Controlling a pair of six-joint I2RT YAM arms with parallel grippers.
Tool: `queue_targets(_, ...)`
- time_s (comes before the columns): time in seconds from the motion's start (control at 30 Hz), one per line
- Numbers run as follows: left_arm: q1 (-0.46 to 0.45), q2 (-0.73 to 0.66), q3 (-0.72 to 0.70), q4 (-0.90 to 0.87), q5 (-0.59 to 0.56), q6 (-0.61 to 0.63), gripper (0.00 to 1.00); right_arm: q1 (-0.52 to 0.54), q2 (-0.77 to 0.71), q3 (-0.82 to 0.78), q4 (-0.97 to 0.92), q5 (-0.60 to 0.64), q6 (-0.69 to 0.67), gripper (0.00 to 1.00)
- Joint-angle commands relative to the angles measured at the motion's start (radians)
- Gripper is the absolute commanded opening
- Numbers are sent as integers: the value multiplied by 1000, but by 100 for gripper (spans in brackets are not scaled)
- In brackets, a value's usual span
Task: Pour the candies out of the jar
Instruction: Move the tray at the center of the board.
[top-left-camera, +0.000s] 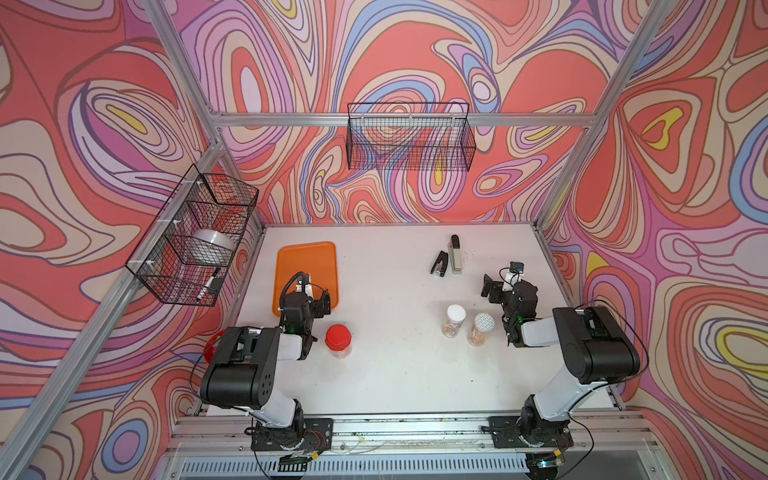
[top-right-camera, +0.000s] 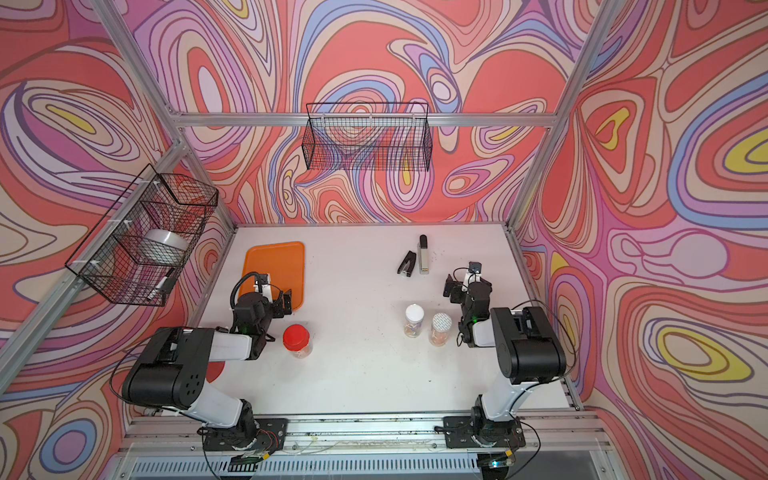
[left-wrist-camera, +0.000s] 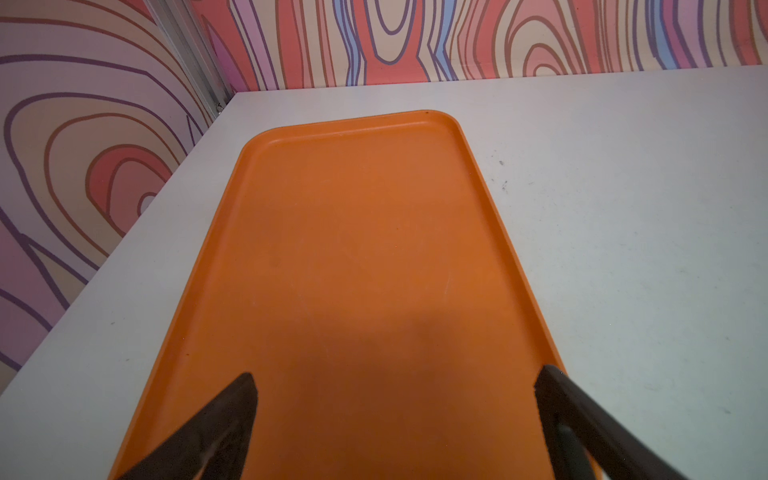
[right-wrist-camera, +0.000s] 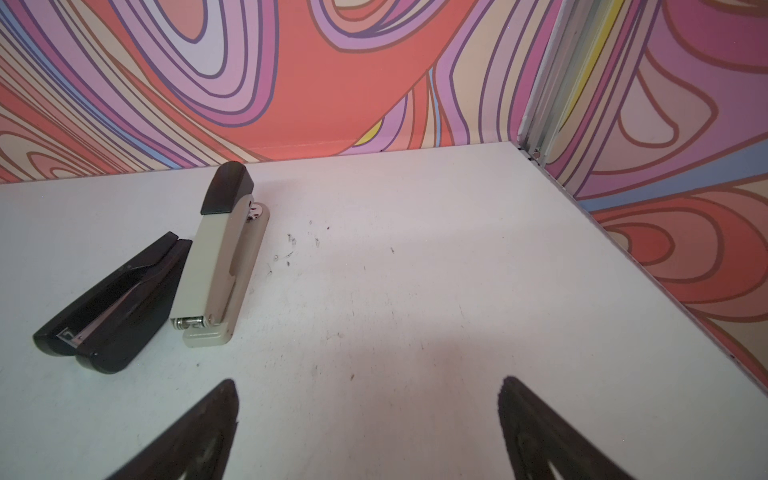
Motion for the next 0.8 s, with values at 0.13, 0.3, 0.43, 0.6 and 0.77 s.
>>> queue_targets(0.13,4,-15,16,1,-6,-5,100,2,15,6,-1,-1,-8,98)
queue_targets(0.3,3,-16,15,3,-8,-4,100,3,13,6,-1,-1,-7,98)
queue_targets(0.43,-4,-19,10,13,-36,-4,100,3,12,2,3,1,-9,98)
queue_targets(0.6,-62,-115,35,-108,-146,30,100,5,-90,1,-71,70,15,98)
queue_targets(0.77,-89,-165,159,-328,-185,55,100,5,-189,102,-345,103,62,98)
